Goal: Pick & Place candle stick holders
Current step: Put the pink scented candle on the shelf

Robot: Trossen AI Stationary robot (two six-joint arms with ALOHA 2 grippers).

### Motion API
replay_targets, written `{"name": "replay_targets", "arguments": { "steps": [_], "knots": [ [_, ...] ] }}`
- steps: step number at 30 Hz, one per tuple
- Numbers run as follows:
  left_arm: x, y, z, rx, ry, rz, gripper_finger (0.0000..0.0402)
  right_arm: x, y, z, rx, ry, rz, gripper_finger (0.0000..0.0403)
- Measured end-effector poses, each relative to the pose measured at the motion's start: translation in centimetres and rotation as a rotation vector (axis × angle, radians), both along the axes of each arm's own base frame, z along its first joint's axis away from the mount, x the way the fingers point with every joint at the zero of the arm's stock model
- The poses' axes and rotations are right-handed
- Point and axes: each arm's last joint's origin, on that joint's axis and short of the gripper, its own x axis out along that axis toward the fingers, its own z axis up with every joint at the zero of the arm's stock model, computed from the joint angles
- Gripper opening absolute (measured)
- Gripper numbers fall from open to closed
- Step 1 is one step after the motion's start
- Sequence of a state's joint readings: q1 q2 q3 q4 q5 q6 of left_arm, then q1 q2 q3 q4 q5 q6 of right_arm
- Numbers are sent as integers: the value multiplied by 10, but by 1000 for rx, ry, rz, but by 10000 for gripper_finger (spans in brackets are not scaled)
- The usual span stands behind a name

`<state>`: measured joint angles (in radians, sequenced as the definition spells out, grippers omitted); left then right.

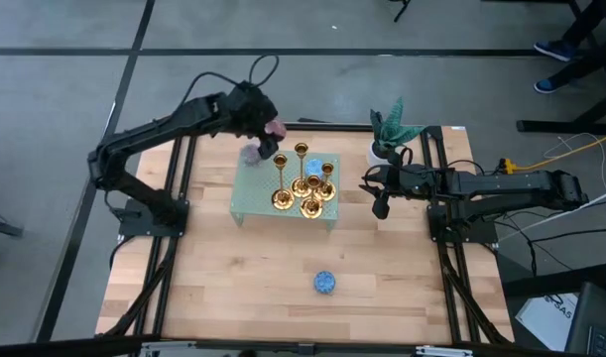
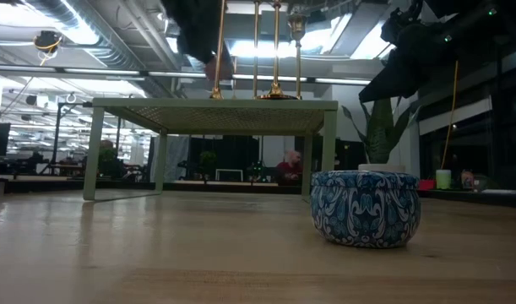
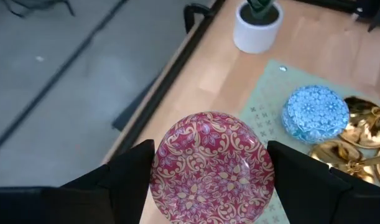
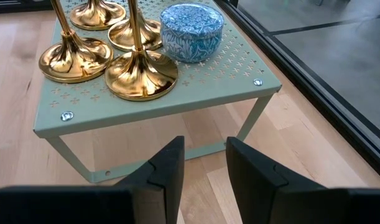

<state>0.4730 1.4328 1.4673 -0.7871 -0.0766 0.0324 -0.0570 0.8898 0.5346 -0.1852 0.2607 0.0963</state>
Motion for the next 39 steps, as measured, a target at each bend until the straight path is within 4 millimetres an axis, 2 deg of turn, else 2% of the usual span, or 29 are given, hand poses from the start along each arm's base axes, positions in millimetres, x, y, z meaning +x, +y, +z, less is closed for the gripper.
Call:
{"name": "replay_targets", "arguments": {
  "steps": [10,22,33,39],
  "knots": [
    [22,15,-38,-159,104,-49,290,0,0,0,0,0,0,122],
    [22,13,-51,-225,147,-81,293,0,0,0,0,0,0,122],
    [34,17,-70,-252,203,-79,294,0,0,0,0,0,0,122],
    [34,15,-72,-263,220,-83,294,0,0,0,0,0,0,122]
  ]
}}
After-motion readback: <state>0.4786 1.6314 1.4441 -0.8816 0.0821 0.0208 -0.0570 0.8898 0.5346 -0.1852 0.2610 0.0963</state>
